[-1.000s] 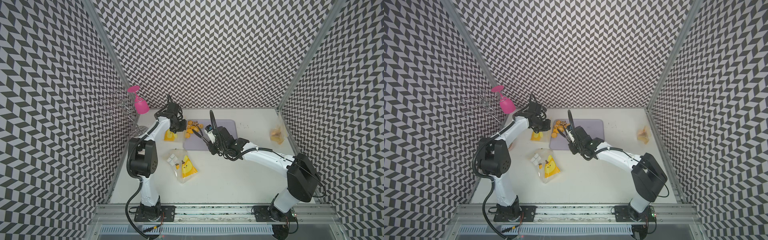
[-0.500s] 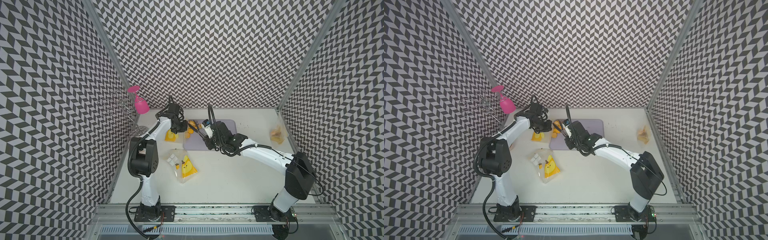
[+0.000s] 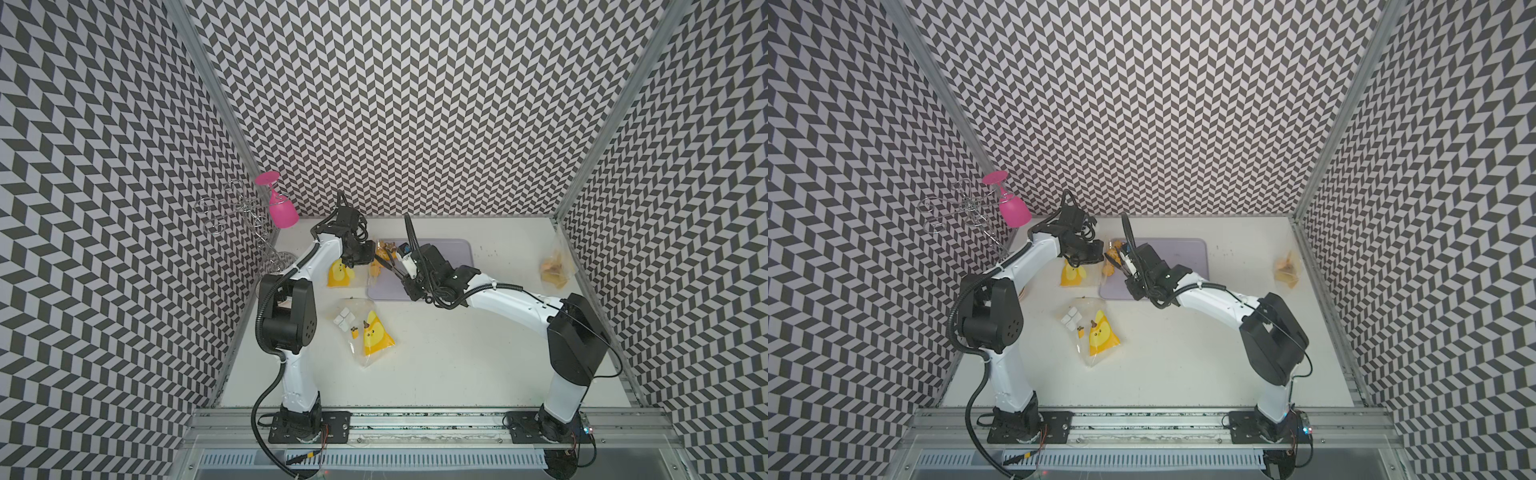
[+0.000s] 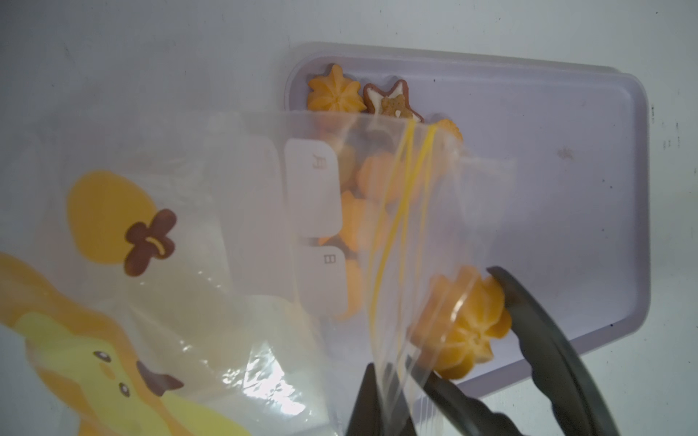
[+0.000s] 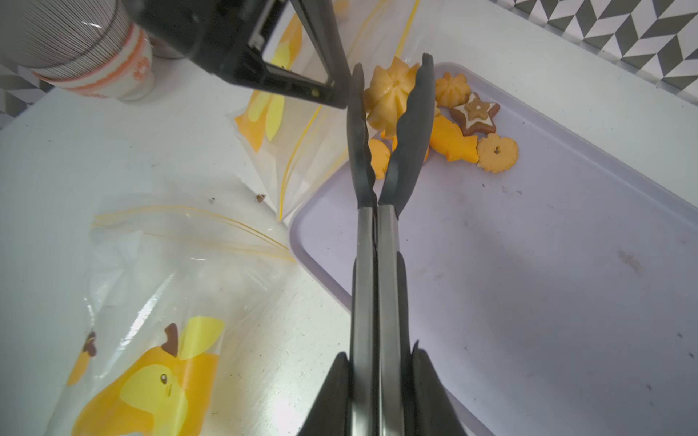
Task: Put the cookies into a resealable bag to prevent moisture
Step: Place the cookie in the ziploc bag.
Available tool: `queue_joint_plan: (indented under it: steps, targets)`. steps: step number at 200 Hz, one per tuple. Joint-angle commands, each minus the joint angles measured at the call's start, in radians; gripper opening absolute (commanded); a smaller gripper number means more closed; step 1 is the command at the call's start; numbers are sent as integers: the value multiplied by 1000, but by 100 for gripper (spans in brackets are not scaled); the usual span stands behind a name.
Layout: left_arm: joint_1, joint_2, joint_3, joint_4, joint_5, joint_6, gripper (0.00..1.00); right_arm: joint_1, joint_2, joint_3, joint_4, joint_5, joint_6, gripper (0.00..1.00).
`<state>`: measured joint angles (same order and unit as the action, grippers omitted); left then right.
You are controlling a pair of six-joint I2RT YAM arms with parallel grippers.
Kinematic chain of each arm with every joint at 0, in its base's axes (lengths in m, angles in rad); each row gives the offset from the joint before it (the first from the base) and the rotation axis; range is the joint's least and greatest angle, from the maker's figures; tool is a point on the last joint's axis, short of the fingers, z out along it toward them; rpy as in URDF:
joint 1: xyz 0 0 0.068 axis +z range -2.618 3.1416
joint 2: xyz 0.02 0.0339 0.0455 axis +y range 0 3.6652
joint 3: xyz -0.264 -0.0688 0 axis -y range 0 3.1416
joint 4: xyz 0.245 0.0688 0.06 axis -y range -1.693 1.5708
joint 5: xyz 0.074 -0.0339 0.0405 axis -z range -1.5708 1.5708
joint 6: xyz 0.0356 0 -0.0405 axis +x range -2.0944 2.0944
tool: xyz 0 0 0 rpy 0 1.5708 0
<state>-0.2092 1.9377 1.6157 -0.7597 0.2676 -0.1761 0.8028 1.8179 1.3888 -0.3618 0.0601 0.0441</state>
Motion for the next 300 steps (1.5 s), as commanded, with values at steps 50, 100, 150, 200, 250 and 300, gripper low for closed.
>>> queue_joint_plan:
  steps: [50,100,150,200,250,300]
  targets:
    - [-2,6,-5,9,19,13,0,38,15,4,28,181,-82,17]
    - [-2,9,-7,8,30,14,0,80,0,-11,70,226,-130,17]
    - [-2,9,-7,10,40,15,0,105,33,-2,63,268,-178,17]
    - [-2,9,-7,12,42,19,0,132,50,-5,66,339,-248,17]
    - [-2,12,-7,12,56,21,0,156,44,-30,104,353,-307,18]
    - [-7,14,-11,14,79,28,0,157,51,-5,118,340,-331,19]
